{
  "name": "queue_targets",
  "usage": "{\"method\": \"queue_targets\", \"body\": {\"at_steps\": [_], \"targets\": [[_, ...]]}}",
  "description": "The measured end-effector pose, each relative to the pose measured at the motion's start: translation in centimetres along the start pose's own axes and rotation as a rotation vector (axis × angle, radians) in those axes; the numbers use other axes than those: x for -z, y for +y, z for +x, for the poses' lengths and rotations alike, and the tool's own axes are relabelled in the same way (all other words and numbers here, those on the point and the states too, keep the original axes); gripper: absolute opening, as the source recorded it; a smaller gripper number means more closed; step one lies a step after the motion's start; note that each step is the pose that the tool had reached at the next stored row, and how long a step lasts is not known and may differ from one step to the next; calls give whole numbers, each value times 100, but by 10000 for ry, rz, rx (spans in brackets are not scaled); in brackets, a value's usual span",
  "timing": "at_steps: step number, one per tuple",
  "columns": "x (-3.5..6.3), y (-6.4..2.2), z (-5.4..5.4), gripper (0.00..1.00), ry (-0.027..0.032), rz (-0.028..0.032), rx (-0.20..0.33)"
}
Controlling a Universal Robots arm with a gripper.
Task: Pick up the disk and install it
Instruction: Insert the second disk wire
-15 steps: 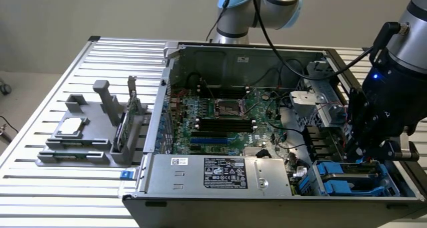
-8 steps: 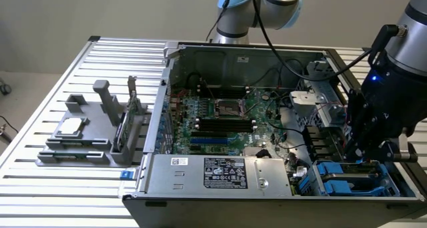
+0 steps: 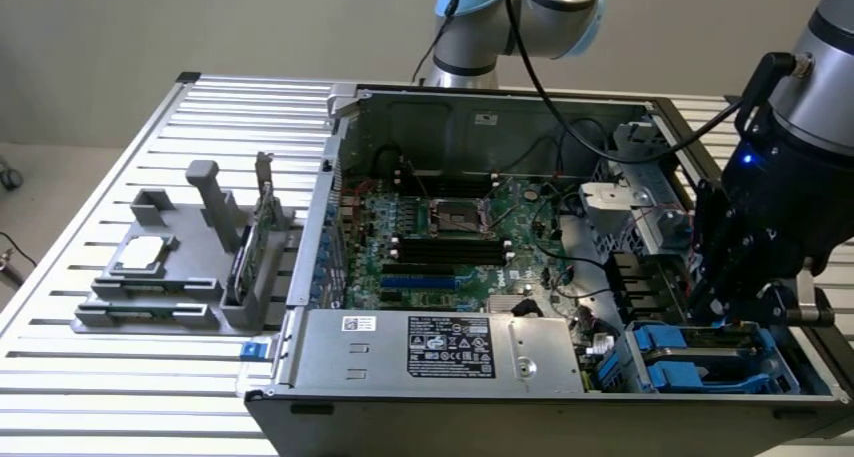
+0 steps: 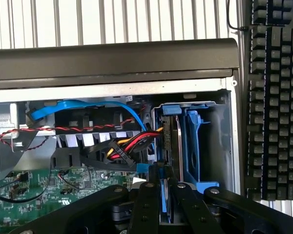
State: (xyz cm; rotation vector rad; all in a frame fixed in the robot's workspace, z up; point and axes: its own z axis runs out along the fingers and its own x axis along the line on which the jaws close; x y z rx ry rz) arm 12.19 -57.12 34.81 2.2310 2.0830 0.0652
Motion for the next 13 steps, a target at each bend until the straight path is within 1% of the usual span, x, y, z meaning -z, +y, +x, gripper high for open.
{"method": "queue_targets", "body": {"at_steps": [13], "targets": [[-17, 26, -39, 16, -2, 0, 3]]}}
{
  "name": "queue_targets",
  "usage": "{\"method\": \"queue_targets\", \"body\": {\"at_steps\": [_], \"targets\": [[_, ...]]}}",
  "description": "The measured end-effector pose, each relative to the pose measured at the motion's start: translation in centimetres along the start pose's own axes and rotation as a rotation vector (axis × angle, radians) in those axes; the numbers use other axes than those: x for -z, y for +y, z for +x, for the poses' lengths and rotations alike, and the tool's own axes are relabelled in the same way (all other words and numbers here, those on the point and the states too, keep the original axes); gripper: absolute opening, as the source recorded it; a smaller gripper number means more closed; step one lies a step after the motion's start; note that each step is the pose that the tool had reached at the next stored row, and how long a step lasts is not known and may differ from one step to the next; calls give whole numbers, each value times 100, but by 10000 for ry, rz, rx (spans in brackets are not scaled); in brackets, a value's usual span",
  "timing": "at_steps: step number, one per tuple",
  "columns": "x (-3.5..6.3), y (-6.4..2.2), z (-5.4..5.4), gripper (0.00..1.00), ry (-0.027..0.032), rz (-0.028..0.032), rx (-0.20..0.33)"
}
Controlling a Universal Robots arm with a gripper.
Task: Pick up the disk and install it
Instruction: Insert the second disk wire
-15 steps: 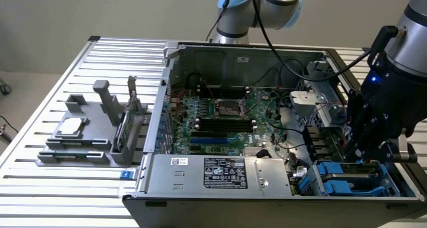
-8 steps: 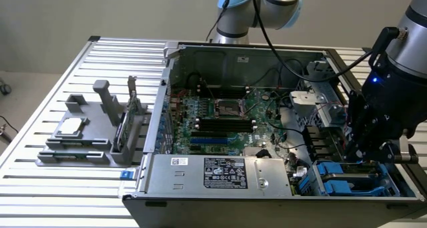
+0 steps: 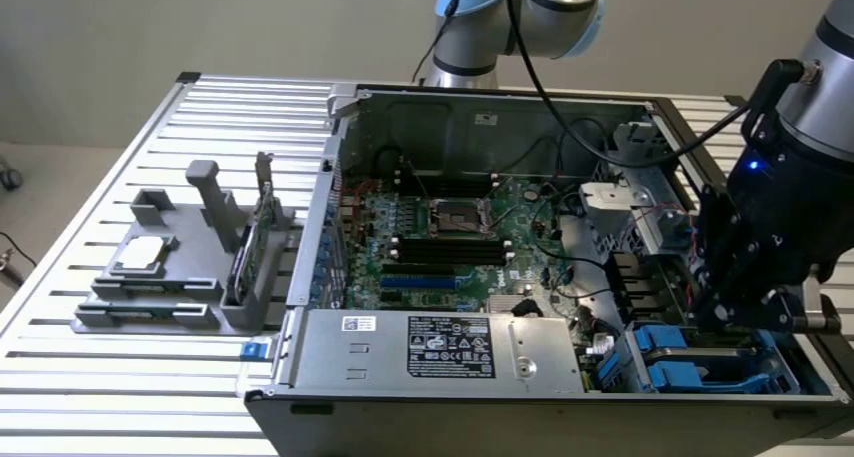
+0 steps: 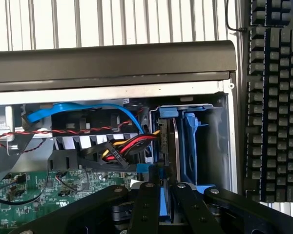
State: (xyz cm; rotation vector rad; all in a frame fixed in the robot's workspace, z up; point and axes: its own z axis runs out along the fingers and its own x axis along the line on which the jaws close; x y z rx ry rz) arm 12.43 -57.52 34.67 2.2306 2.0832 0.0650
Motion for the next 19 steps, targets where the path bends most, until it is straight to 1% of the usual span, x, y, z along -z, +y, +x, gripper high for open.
{"method": "queue_targets", "body": {"at_steps": [13, 19], "targets": [[-26, 6, -26, 16, 5, -18, 59], [-36, 11, -26, 16, 13, -46, 117]]}}
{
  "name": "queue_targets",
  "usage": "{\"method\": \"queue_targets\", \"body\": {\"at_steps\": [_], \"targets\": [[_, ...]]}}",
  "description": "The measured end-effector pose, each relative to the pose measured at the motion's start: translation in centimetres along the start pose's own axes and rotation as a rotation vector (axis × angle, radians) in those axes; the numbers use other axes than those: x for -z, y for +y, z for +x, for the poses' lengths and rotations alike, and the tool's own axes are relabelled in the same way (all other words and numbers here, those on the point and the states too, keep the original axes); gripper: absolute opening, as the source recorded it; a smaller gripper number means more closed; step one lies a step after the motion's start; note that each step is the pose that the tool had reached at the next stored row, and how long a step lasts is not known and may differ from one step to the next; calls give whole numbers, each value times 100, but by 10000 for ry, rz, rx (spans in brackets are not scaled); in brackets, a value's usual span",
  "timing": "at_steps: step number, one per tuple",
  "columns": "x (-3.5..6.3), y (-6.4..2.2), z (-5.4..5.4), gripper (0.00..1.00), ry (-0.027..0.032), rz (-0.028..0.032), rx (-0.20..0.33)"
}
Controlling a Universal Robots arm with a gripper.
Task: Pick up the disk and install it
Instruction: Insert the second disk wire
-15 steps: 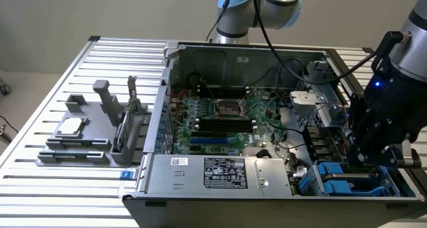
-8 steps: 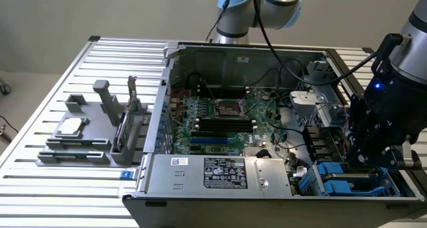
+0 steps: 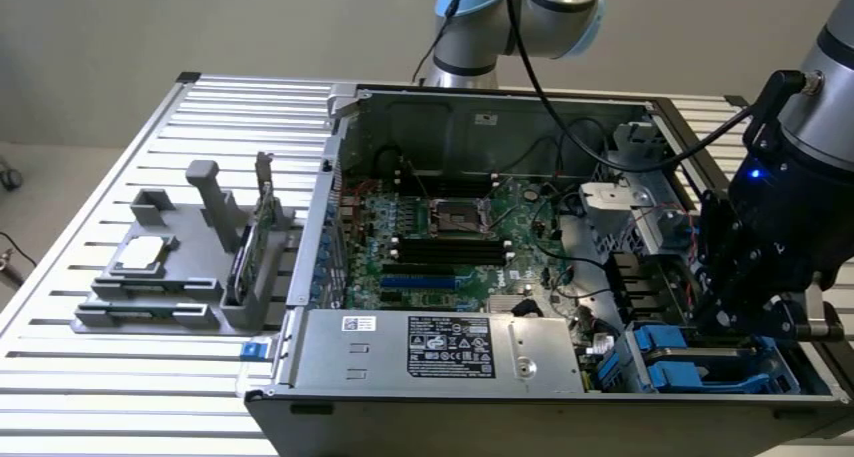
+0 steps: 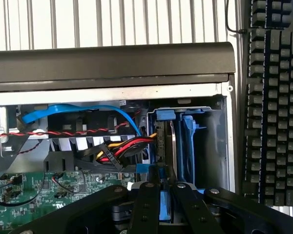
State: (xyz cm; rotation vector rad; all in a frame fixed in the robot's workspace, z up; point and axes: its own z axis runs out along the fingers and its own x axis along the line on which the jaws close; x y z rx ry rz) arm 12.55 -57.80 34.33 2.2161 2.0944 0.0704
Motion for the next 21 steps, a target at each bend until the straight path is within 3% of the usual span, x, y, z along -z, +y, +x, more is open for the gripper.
{"method": "queue_targets", "body": {"at_steps": [21], "targets": [[-26, 7, 0, 16, 46, -55, 324]]}}
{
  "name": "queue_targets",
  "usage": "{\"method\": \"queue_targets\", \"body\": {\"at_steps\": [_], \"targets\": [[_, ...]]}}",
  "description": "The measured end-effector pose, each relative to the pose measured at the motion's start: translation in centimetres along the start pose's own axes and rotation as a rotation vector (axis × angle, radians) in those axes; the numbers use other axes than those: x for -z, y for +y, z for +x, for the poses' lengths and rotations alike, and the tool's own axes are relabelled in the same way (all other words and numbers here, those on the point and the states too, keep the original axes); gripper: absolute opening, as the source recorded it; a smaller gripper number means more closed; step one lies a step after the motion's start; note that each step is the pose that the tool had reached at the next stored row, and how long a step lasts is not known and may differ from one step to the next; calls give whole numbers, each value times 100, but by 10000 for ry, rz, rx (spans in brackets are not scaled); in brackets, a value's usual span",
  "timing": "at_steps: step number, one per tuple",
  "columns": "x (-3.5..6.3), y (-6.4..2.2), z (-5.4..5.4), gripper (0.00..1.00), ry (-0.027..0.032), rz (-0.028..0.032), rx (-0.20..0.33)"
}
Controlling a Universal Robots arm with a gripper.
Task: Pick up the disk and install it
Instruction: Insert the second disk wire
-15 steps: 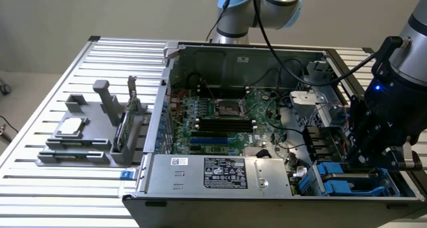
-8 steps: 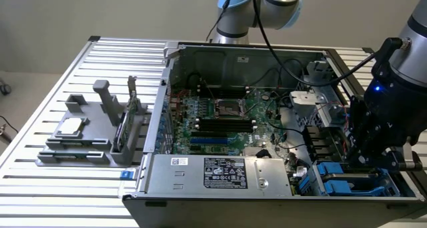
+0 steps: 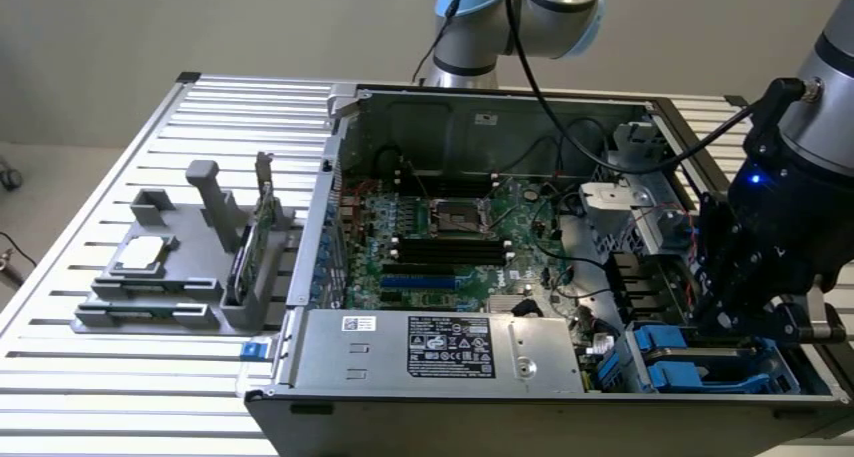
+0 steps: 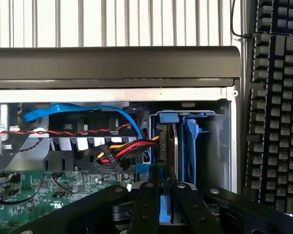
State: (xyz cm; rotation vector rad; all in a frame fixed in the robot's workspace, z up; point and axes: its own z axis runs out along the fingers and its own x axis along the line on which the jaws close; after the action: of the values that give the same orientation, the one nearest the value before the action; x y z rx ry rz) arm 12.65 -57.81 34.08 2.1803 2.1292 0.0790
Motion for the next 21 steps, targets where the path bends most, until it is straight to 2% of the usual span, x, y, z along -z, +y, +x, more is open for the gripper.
{"method": "queue_targets", "body": {"at_steps": [4, 16, 21], "targets": [[-4, 1, -9, 16, 22, -2, 51], [-37, -1, -44, 16, 158, -1, 89], [-40, -1, -49, 16, 179, -1, 97]]}}
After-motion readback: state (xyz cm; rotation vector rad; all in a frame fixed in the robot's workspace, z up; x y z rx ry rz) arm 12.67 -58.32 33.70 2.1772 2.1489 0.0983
